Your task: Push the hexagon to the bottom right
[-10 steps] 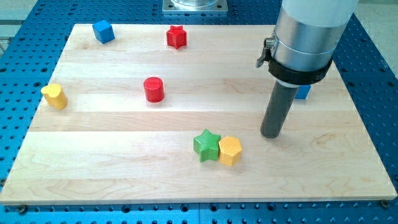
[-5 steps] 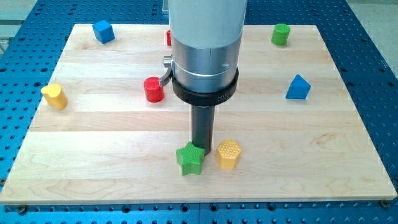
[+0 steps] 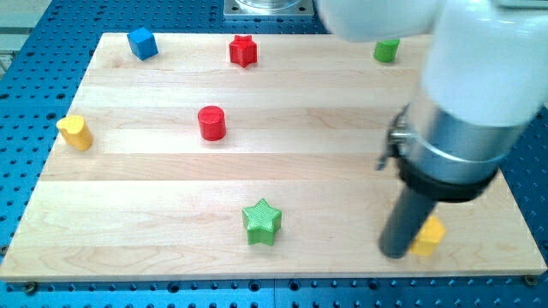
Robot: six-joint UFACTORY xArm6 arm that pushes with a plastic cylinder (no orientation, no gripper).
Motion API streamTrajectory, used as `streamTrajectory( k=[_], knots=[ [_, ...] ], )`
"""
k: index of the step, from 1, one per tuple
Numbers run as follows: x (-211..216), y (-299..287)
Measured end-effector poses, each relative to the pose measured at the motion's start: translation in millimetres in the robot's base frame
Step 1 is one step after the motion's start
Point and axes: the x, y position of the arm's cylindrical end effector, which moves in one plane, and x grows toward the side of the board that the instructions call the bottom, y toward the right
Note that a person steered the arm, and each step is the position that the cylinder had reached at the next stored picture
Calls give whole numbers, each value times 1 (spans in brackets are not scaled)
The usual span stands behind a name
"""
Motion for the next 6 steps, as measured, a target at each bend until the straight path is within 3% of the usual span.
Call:
streamTrajectory(
  k=[1, 3, 6],
  knots=[
    [-15, 17],
    [-56, -5],
    [-57, -5]
  ],
)
